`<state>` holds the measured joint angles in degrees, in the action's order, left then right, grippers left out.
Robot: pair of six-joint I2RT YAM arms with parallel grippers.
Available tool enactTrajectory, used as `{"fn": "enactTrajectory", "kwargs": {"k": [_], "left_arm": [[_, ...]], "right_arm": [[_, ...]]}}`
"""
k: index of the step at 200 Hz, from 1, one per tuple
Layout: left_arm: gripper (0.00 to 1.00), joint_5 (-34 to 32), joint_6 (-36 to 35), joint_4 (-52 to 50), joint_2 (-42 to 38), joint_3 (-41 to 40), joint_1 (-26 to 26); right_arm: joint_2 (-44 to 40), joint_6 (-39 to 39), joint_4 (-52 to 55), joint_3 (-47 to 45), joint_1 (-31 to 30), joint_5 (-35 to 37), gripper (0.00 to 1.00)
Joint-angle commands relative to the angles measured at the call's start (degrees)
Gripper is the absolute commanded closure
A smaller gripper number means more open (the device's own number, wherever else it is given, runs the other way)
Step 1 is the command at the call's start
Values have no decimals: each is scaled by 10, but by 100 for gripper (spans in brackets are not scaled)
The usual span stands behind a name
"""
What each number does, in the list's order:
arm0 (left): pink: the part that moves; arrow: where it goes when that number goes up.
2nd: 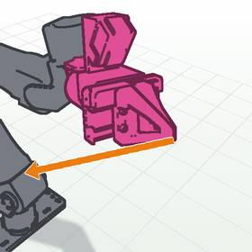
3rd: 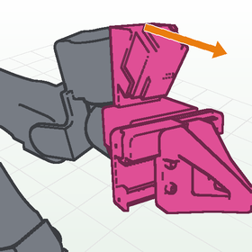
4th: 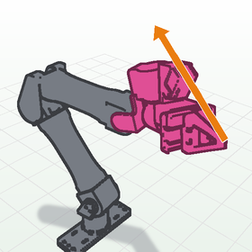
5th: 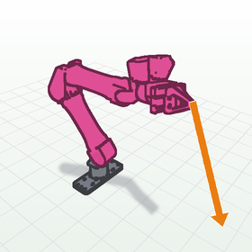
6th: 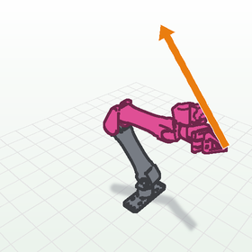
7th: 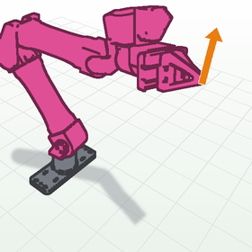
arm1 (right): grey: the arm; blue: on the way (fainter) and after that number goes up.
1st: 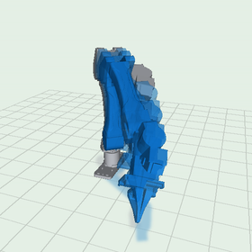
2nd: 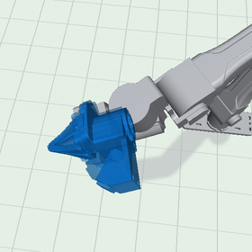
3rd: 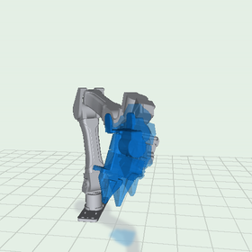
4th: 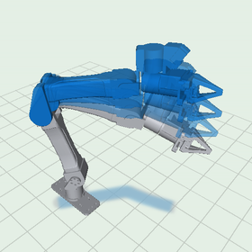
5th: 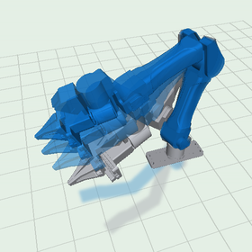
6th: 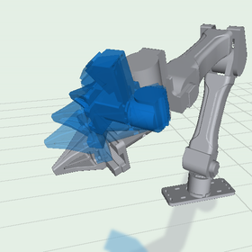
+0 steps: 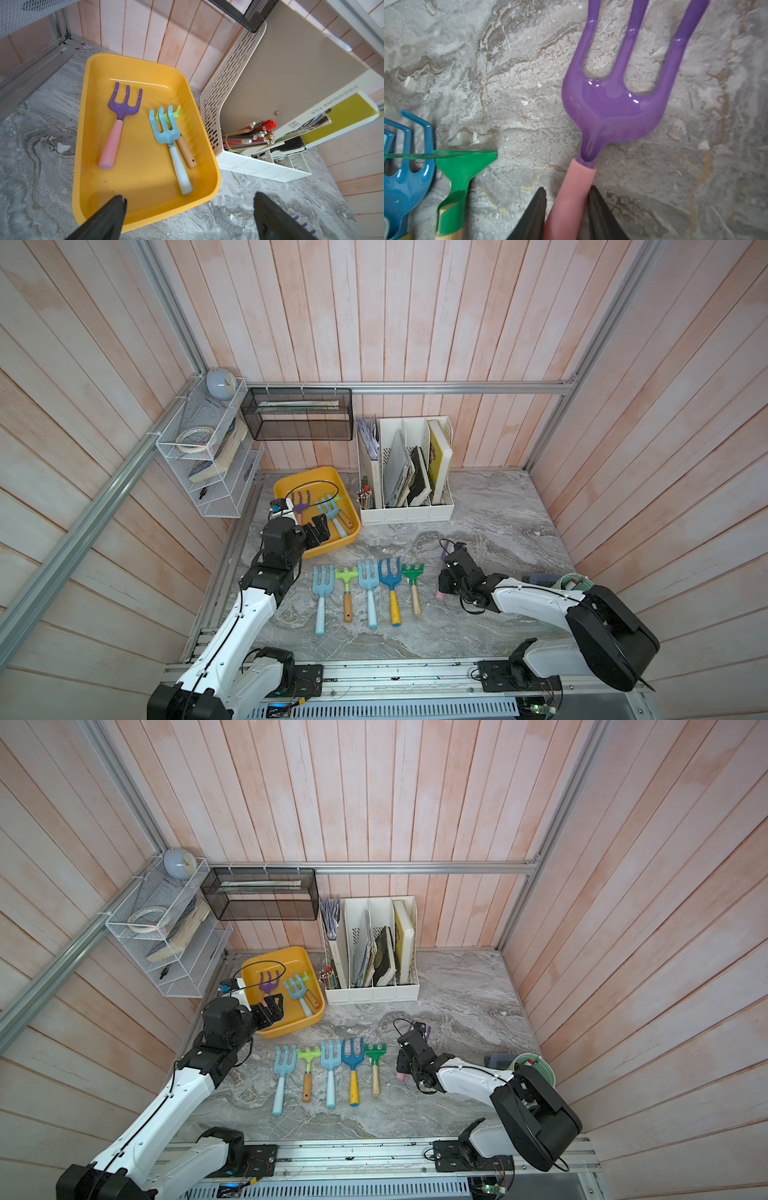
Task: Take the hand rake out of the storage box
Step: Place the rake at the center of the board.
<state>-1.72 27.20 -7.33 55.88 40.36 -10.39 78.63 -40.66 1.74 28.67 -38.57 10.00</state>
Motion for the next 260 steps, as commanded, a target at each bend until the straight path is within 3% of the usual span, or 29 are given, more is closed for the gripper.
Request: {"fn": "enactTrajectory", "kwargs": {"k": [1, 38, 199, 209, 219, 236, 248, 260], "left_arm": [[0, -10, -12, -3, -17, -8, 3], [0, 2, -10, -6, -13, -4, 3], [0, -7, -10, -11, 4, -1, 4], [0, -7, -11, -11, 6, 0, 3], [0, -9, -11, -10, 9, 0, 4], [0, -9, -12, -10, 12, 0, 3], [0, -10, -12, -10, 16, 1, 4], [0, -11, -11, -9, 25, 3, 4]], "right_arm": [[7, -8, 56, -9, -13, -11, 66], [2, 5, 70, -9, -43, -19, 75], [-36, -25, 91, -27, -82, -22, 76], [-37, -27, 85, -28, -85, -23, 73], [-38, -31, 87, -27, -86, -22, 62], [-47, -37, 98, -26, -87, -13, 55], [-63, -38, 100, -26, -86, -12, 42], [-87, -32, 112, -18, -86, 0, 39]]}}
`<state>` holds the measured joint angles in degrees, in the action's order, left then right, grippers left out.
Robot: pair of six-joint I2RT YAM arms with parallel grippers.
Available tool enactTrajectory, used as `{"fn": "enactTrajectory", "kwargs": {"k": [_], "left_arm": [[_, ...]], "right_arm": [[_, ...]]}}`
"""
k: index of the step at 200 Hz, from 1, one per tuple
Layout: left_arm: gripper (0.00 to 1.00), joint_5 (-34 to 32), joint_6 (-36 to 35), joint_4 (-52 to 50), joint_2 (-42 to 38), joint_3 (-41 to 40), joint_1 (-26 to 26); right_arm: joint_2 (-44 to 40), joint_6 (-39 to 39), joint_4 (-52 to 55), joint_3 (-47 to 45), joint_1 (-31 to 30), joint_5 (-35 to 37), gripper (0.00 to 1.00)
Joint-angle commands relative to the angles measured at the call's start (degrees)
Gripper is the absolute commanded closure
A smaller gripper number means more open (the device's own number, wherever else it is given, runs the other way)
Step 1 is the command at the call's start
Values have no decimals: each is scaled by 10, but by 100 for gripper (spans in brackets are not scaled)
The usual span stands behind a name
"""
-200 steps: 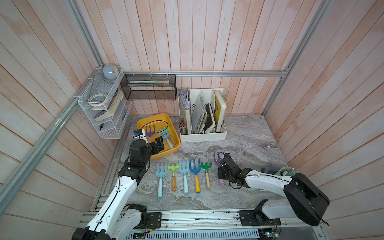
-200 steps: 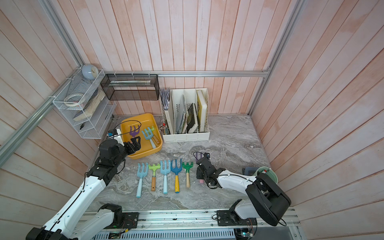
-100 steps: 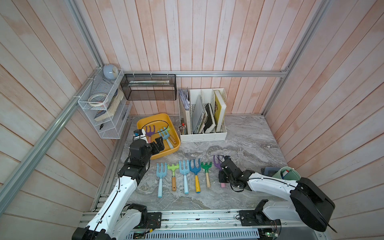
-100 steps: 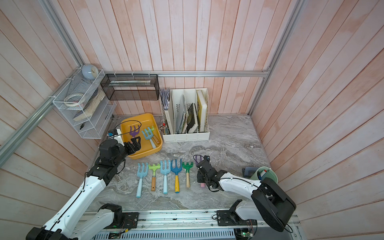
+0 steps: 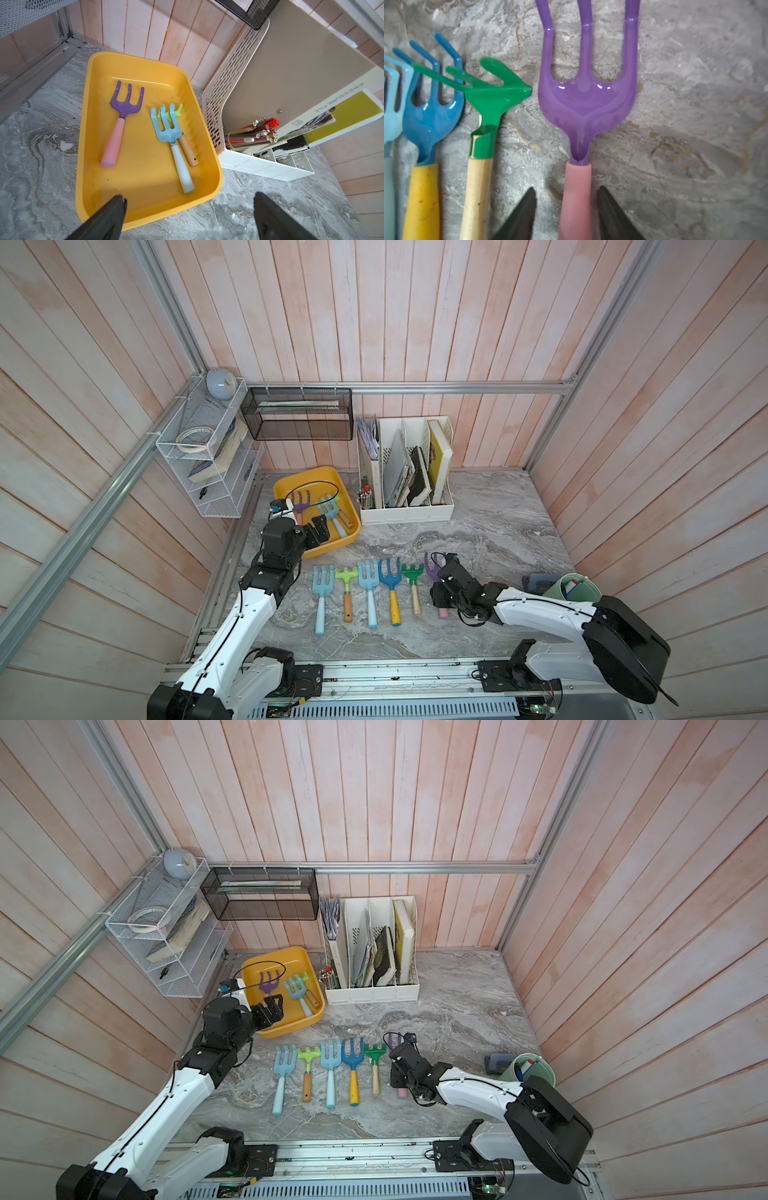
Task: Take the hand rake out of the storage box
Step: Place the rake at the center of the board, then pick up the rake from the storage box.
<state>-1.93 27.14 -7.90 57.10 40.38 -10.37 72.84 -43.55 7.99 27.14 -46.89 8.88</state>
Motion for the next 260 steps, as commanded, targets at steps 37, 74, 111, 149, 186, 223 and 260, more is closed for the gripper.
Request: {"fn": "enactTrajectory", "kwargs": {"k": [37, 74, 111, 149, 186, 223, 260], "left_arm": [[0, -32, -6, -4, 109, 44, 12], [20, -61, -9, -45, 310, 177, 33], [32, -129, -37, -119, 484, 341, 53], [33, -167, -85, -187, 591, 453, 69], [39, -136, -96, -196, 641, 479, 90], [39, -98, -82, -197, 670, 489, 112], [49, -67, -76, -193, 685, 493, 122]], "right_arm": [[-117, 50, 80, 57, 13, 111, 2], [-134, 119, -20, 77, 81, 85, 2], [-90, 151, -76, 71, 134, 17, 2], [-76, 166, -106, 51, 180, -25, 2], [-88, 177, -124, 31, 218, -52, 2], [-91, 177, -136, 21, 229, -66, 2], [-92, 176, -138, 20, 232, -73, 2]]}}
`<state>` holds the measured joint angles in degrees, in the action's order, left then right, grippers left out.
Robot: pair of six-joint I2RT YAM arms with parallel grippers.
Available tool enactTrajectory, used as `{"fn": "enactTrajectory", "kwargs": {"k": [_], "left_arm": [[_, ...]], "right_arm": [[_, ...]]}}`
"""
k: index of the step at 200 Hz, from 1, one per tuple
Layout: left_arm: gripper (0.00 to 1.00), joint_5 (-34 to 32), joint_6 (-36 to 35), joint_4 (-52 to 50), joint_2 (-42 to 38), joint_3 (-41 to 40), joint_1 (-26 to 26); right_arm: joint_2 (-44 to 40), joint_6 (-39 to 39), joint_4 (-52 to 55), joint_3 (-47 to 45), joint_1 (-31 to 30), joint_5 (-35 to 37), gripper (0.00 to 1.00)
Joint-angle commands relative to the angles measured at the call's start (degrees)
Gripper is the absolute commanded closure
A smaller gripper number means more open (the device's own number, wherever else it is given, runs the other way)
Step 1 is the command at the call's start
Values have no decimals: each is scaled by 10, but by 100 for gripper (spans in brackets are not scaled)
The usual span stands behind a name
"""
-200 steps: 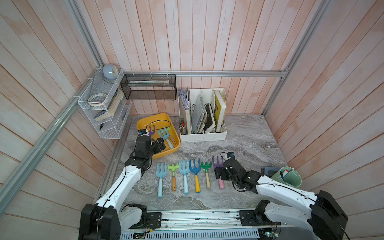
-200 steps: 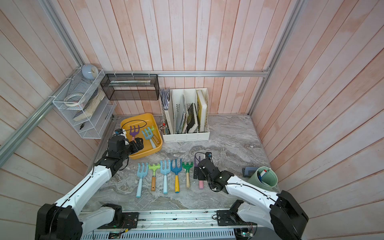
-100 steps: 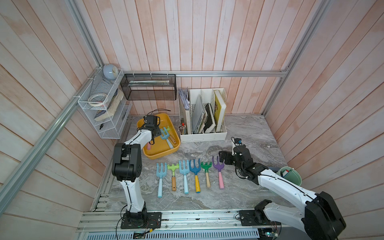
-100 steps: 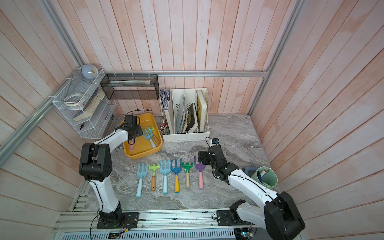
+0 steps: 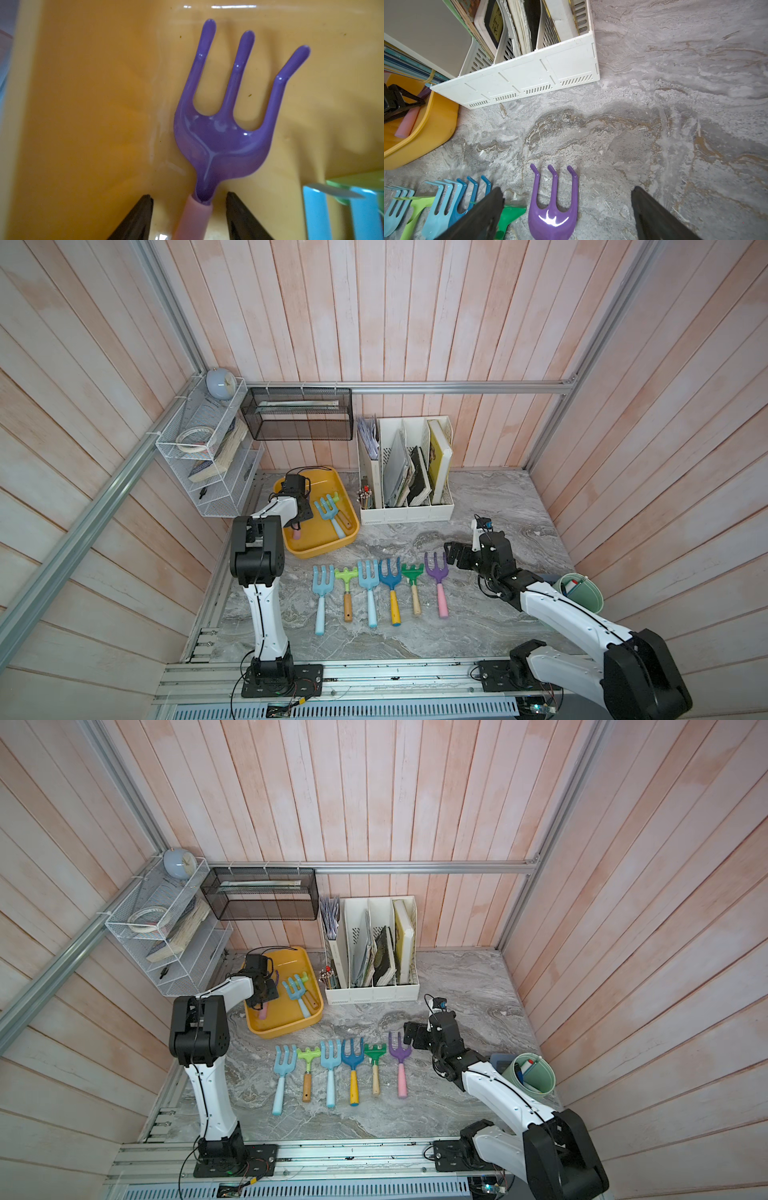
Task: Take the hand rake out of the storage box
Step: Pick up the rake from the storage box.
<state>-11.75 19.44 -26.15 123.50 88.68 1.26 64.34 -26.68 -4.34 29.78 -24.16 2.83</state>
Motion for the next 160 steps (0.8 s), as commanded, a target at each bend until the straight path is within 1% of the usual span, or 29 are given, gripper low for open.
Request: {"fn": "enactTrajectory", "kwargs": {"k": [1, 9, 17, 24, 33, 44, 53, 56, 61, 71, 94, 100, 113, 127, 139, 160], "left_arm": [[51, 32, 1, -11, 21, 10, 6], [57, 37, 3, -13, 22, 12, 6], [67, 44, 4, -13, 19, 10, 6], [73, 56, 5, -8, 12, 4, 6], [75, 68, 7, 2, -2, -8, 6], [82, 81, 13, 13, -25, -27, 6], [85, 93, 17, 26, -48, -48, 5], [88, 96, 19, 32, -57, -55, 5], [90, 101, 22, 39, -74, -68, 5], [91, 109, 28, 54, -110, -95, 4], [96, 119, 62, 77, -205, -157, -7], [96, 108, 71, 80, -233, -173, -16], [96, 76, 84, 80, -290, -197, -54], [97, 46, 104, 71, -341, -212, -104], [98, 50, 122, 85, -382, -232, -144], [98, 48, 157, 122, -447, -270, -219]], "right_arm": [[-6, 7, -15, -6, 4, -12, 2], [-7, 7, -15, -7, 5, -13, 2], [-8, 5, -15, -8, 6, -14, 2], [-9, 4, -16, -8, 7, -16, 2], [-8, 3, -17, -9, 8, -21, 2], [-7, 1, -20, -9, 9, -30, 2], [-7, 0, -23, -9, 10, -41, 2], [-6, 0, -23, -8, 10, -45, 2], [-7, 0, -27, -8, 11, -51, 2], [-8, 0, -35, -8, 11, -70, 2], [-13, 1, -56, -3, 11, -106, 2], [-14, -2, -67, 0, 10, -120, 2], [-13, -5, -105, 2, -1, -150, 2], [-3, 5, -153, 13, -40, -173, 2], [17, 11, -196, 28, -82, -193, 3], [78, 0, -283, 59, -143, -261, 7]]}}
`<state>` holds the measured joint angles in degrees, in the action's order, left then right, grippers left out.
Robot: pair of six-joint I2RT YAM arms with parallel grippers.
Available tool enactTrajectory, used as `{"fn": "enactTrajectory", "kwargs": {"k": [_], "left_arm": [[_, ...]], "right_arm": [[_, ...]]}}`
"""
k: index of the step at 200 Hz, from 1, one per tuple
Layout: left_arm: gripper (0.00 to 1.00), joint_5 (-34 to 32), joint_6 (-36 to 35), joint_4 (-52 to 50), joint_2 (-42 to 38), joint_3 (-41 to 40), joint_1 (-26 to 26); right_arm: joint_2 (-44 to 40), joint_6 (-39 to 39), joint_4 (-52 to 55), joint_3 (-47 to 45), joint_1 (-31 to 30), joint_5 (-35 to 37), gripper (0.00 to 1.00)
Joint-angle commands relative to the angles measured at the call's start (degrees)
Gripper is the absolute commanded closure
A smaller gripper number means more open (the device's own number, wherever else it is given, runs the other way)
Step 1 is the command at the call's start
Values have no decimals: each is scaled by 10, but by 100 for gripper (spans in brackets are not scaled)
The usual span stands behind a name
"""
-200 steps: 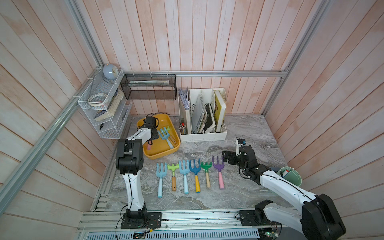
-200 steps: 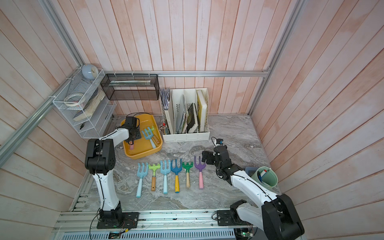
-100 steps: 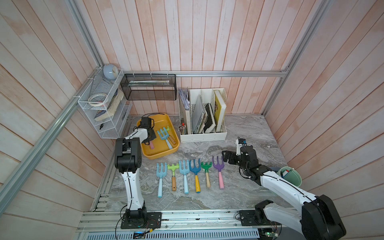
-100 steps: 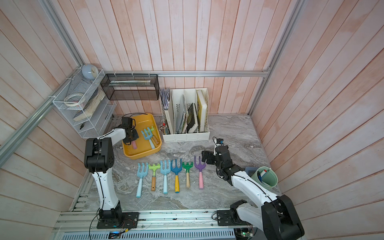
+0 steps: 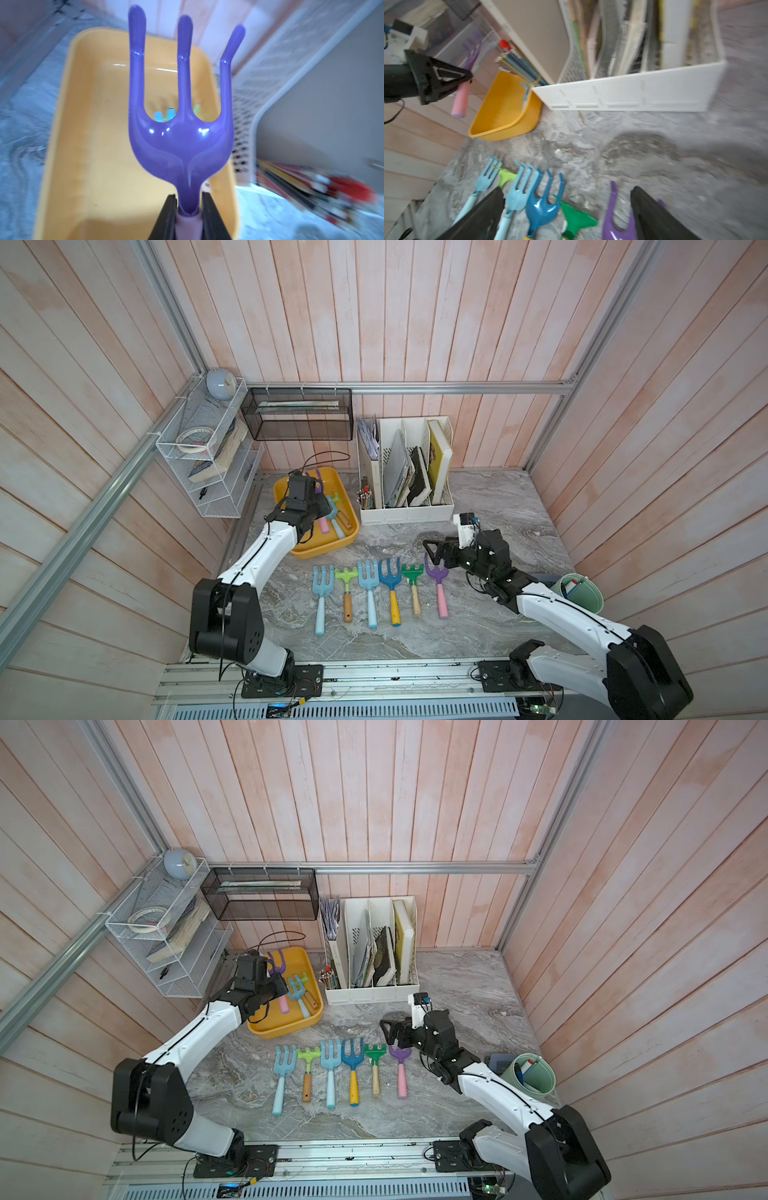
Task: Take the hand rake out of the storage box
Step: Pick up the rake from the storage box, then place the rake at the center of the board.
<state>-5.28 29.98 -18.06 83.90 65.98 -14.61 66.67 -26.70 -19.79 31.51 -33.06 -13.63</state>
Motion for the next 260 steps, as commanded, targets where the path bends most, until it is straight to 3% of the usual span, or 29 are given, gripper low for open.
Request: {"fn": "enactTrajectory", "kwargs": {"k": [1, 45, 110, 138, 172, 185, 198, 214, 220, 230, 260], "left_arm": [[98, -18, 54, 43, -53, -45, -64], [99, -67, 91, 87, -120, -83, -203], [98, -35, 116, 144, -117, -110, -235], [92, -23, 116, 155, -110, -113, -236], [80, -16, 112, 168, -121, -119, -236], [71, -18, 109, 175, -130, -126, -235], [55, -14, 108, 187, -142, -137, -231], [39, 42, 100, 240, -168, -166, -212], [29, 61, 100, 259, -182, -180, -204], [1, 85, 93, 280, -208, -201, -190], [0, 59, 27, 214, -263, -200, -159]], "right_arm": [[58, 0, -131, 43, -57, -99, 8], [152, -19, -176, 100, -123, -130, 12], [196, -34, -154, 143, -138, -100, 26], [219, -40, -132, 174, -137, -103, 40], [234, -44, -85, 201, -137, -85, 66], [226, -47, -70, 198, -137, -67, 75], [214, -53, -51, 193, -132, -43, 84], [192, -64, -26, 176, -116, -22, 90], [179, -65, -6, 168, -108, -10, 95], [148, -52, 53, 160, -98, 25, 97], [-3, -37, 192, 105, -20, 114, 99]]}}
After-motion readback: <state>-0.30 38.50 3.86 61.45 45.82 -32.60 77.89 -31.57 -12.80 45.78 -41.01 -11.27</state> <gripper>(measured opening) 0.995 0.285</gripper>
